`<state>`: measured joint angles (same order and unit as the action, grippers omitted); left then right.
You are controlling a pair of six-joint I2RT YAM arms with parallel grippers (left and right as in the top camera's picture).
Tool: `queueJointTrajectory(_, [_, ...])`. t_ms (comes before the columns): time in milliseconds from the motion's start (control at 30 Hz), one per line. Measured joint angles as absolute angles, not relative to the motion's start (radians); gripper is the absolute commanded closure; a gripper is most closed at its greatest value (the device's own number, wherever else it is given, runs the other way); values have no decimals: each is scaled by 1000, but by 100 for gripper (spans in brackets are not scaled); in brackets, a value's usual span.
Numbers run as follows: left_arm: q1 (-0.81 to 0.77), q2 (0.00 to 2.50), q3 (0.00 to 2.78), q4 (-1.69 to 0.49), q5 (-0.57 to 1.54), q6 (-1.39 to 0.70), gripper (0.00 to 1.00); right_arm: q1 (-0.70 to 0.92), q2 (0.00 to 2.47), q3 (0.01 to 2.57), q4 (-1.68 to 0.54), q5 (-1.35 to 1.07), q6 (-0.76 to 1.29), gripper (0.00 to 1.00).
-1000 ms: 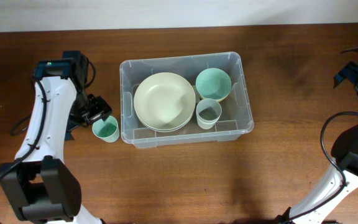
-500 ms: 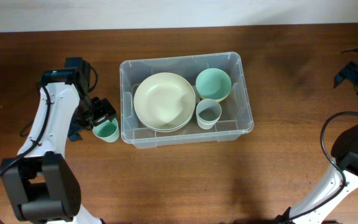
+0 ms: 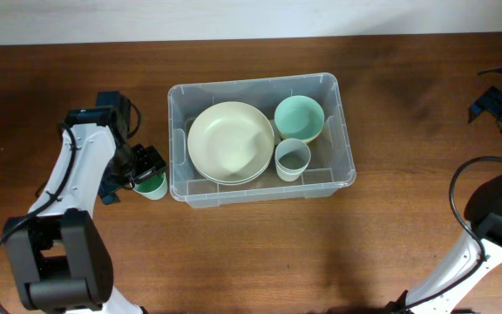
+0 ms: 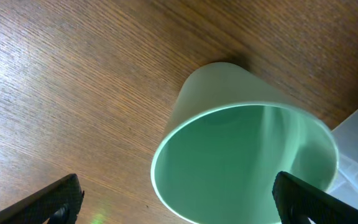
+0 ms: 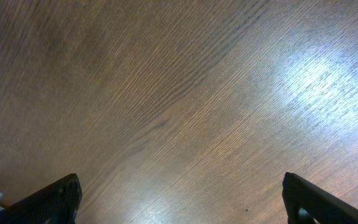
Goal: Pack container
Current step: 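Grasp the rim of the mint-green cup with the left gripper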
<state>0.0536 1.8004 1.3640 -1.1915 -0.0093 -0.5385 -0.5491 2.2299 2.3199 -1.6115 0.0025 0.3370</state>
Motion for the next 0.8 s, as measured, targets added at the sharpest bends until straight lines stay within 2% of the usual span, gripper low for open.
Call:
queueJointTrajectory(533, [91,1800,1330,-1146,-7,-537,6,-549,2230,2320,-1612,2,337,1])
queueJointTrajectory(567, [91,1800,1326,-1141,-7,-532,11,-549,2230,2320,-1612,2,337,1])
queueJointTrajectory(600, [91,1800,1325,-1139,-7,-529,20,-549,2230,2320,-1612,2,336,1])
queueJointTrajectory(733, [91,1800,1325,-1135,-7,-514,43,-549,2230,2320,-1612,2,337,1])
queueJointTrajectory(800, [91,1800,1325,-1135,-6,-514,50,-549,2230,2320,-1612,2,337,1])
